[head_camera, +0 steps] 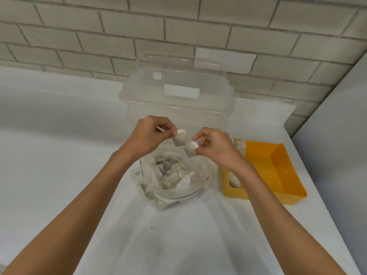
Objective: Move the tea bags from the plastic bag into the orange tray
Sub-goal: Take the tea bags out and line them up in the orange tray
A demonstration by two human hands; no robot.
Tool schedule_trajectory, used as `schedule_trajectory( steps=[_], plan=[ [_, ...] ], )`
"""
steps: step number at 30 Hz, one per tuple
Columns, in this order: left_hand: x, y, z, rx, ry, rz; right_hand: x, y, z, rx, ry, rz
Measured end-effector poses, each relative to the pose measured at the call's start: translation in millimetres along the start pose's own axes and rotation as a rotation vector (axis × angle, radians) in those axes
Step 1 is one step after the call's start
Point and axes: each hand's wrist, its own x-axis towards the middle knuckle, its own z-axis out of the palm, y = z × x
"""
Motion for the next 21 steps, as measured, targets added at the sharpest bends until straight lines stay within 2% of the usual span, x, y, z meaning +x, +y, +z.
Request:
schedule_trajectory(
  steps=[7, 14, 21],
  plan=[
    [17.1, 31.9, 27.5, 0.000, -0.081, 0.117, -11.7, 5.9, -62.1, -0.061, 0.095, -0.016],
    [25.5, 55.4, 57.5, 0.008, -0.143, 0.188, -17.7, 53.6, -109.9, -0.214, 0.209, 0.023],
    [27.2, 61.1, 75.6, 0.069, -0.185, 0.182, -7.7, 115.8, -95.0, -0.319, 0.082, 0.182]
  ],
)
